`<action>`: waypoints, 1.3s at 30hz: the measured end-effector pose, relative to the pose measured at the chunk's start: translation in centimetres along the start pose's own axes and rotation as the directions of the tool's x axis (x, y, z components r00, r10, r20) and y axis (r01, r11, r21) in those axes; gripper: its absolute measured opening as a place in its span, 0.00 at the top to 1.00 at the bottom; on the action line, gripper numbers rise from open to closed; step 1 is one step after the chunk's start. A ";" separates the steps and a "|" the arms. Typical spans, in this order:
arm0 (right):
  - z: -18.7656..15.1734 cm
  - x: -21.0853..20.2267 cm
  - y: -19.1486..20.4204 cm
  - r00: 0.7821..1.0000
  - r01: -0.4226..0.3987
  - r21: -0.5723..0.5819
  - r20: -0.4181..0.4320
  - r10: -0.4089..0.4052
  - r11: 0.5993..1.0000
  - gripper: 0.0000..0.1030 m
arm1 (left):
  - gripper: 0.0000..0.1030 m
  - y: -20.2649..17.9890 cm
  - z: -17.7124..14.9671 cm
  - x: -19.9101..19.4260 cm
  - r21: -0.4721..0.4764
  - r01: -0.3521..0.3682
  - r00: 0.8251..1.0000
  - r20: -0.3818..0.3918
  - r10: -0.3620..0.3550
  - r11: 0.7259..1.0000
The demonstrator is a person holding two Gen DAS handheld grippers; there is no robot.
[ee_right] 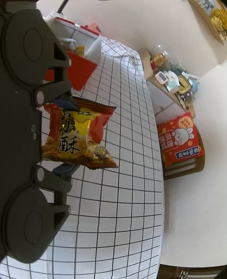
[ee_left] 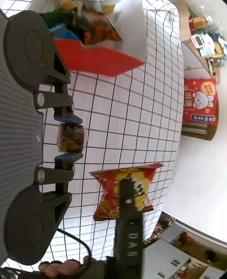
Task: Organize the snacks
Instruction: 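Carry the brown candy and chip bag with both tools over the red box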
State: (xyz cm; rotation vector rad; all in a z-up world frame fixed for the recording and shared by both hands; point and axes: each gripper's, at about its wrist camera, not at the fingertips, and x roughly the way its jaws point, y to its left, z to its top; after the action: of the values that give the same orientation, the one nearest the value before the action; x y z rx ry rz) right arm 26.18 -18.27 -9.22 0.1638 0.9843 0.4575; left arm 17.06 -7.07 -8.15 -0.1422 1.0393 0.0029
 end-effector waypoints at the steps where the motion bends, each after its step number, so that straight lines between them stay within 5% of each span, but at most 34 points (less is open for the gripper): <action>1: -0.2 -0.4 0.4 1.000 0.002 -0.013 -0.001 -0.002 1.000 0.41 | 0.68 0.2 -0.1 -0.8 -0.007 0.002 1.000 0.008 -0.002 1.000; 20: -2.7 -4.2 8.6 0.998 -0.067 -0.122 0.005 0.068 0.990 0.41 | 0.68 9.0 -1.0 -10.3 -0.128 -0.029 0.993 0.113 0.043 0.991; 39: -3.7 0.0 19.9 0.995 -0.102 -0.254 -0.024 0.099 0.962 0.41 | 0.68 21.2 0.3 -12.4 -0.240 -0.136 0.973 0.151 0.176 0.961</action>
State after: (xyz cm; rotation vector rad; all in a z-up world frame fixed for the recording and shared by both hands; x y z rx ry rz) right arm 17.15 -0.75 -4.60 -0.0207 0.9214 0.6742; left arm 9.53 14.80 0.12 -0.2636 0.8741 0.2753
